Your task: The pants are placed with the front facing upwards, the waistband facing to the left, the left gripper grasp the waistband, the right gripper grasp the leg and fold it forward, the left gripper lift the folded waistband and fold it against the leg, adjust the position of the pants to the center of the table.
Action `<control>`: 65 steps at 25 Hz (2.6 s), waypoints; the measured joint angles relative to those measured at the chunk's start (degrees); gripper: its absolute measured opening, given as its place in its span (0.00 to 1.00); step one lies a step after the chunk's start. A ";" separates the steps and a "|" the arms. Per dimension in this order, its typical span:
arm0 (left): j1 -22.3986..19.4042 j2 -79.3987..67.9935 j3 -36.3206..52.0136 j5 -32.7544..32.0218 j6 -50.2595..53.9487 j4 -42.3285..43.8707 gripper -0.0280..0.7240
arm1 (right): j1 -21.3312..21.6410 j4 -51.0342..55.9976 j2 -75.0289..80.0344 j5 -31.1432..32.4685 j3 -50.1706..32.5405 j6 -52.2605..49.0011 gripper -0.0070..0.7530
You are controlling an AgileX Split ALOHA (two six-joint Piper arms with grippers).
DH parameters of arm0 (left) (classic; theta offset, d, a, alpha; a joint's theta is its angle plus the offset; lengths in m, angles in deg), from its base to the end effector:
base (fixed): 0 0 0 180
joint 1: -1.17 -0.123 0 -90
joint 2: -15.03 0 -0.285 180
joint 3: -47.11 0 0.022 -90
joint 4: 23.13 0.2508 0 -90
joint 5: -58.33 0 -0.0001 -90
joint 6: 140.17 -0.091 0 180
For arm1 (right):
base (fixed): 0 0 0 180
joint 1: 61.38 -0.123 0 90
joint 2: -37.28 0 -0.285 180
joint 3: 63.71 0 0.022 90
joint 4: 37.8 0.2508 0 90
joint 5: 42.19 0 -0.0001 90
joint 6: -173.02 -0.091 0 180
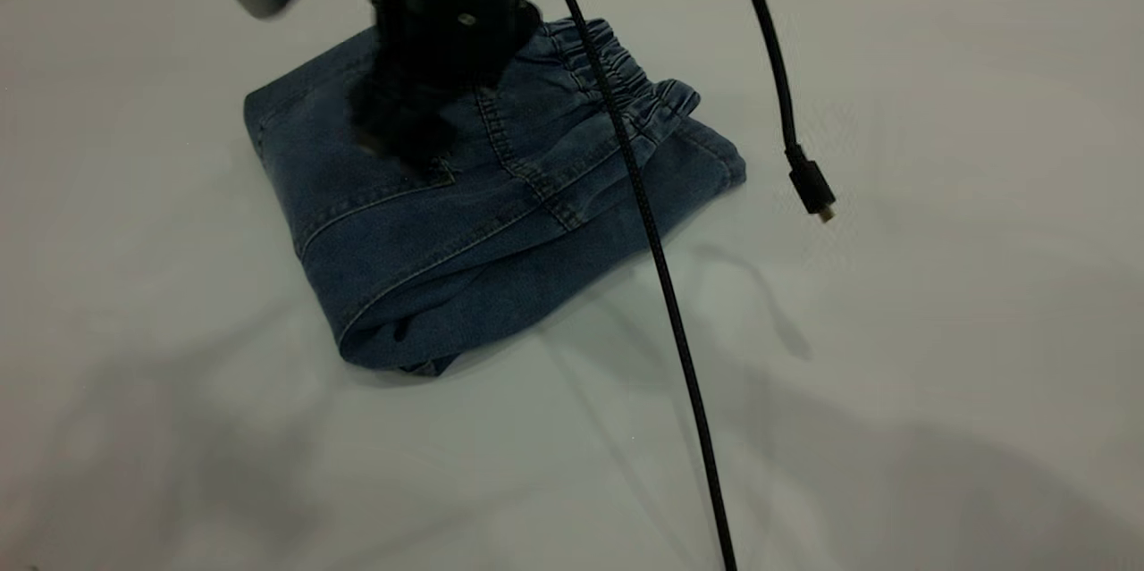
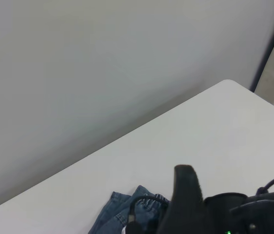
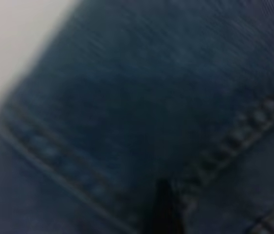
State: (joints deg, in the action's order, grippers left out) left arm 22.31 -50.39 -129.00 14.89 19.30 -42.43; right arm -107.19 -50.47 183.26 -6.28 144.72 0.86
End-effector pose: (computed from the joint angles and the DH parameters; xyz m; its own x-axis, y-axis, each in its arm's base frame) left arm 0.1706 -0.0882 0.4594 -0.2739 0.2198 -0.9363 0.5823 0.8127 0.0205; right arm 0.3638 0.3575 0.1057 -0.3802 -0.8345 -0.3988 -0.8299 0.4981 -0.2512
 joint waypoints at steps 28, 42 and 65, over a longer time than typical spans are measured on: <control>0.00 0.00 0.00 -4.09 -4.66 0.07 0.66 | 8.21 7.44 5.65 22.42 5.17 -21.48 0.66; 0.00 0.00 0.00 -3.69 -4.72 0.07 0.66 | 8.12 9.56 2.39 29.39 4.97 -21.81 0.64; 0.00 11.12 0.00 -17.77 10.64 13.75 0.66 | 8.05 18.11 -34.61 34.27 2.97 -5.83 0.64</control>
State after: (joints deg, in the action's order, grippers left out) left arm 22.31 -39.27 -129.00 -2.88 29.94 -28.68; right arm -99.14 -32.36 148.65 27.99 147.69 -4.97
